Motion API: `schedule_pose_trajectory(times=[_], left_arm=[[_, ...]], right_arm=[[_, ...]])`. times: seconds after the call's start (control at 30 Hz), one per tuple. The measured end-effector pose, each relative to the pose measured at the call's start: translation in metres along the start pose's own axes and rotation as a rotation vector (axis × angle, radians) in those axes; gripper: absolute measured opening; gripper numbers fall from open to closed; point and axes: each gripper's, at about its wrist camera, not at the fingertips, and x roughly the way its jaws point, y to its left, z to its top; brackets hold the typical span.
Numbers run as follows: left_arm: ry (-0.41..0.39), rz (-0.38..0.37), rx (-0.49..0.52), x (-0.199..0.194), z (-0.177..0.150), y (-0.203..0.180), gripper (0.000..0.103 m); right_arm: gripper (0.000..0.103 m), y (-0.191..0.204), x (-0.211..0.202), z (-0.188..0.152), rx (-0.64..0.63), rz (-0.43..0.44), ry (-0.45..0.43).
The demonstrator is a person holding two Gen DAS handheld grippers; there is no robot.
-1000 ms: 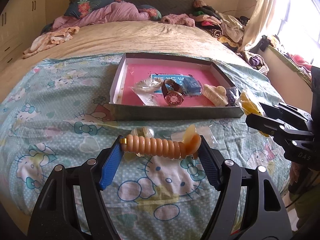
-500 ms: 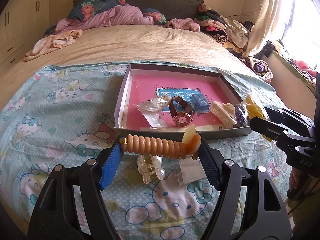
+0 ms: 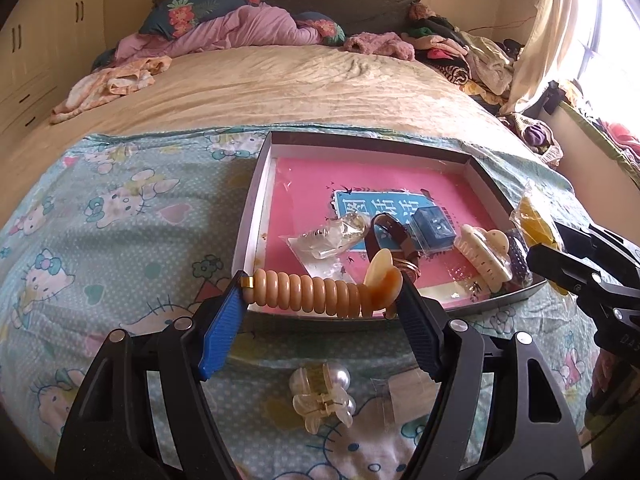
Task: Organize jewelry
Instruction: 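Carry the hair tie and yellow earrings into the grey box and release both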
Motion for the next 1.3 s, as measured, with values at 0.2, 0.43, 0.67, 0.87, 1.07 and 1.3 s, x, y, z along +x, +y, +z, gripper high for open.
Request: schedule_pose_trajectory(times=[0.2, 0.43, 0.67, 0.87, 1.07, 1.3], left_arm=[[0.011, 0.006, -0.019, 0.015, 0.007, 0.006, 0.065], [0.018, 0.016, -0.028, 0.024, 0.009, 0.01, 0.065], [0.03, 0.016, -0.027, 0.029, 0.008, 0.008, 0.069], [0.029, 0.013, -0.018, 0.028, 0.007, 0.004, 0.074], [0.015, 0.012, -0.023, 0.025, 0.007, 0.004, 0.081], [-0.004, 0.016, -0.027, 0.014, 0.007, 0.005, 0.087]], right_arm=[[0.04, -0.005, 0.015, -0.001, 0.016, -0.006, 0.022], [0.04, -0.014, 0.035, -0.003, 0.028, -0.021, 0.052], [0.04, -0.021, 0.054, -0.004, 0.034, -0.034, 0.08], [0.04, -0.022, 0.067, -0.007, 0.034, -0.039, 0.107], [0.042, -0.022, 0.068, -0.008, 0.04, -0.046, 0.115], [0.067, -0.022, 0.053, -0.007, 0.078, -0.042, 0.082]])
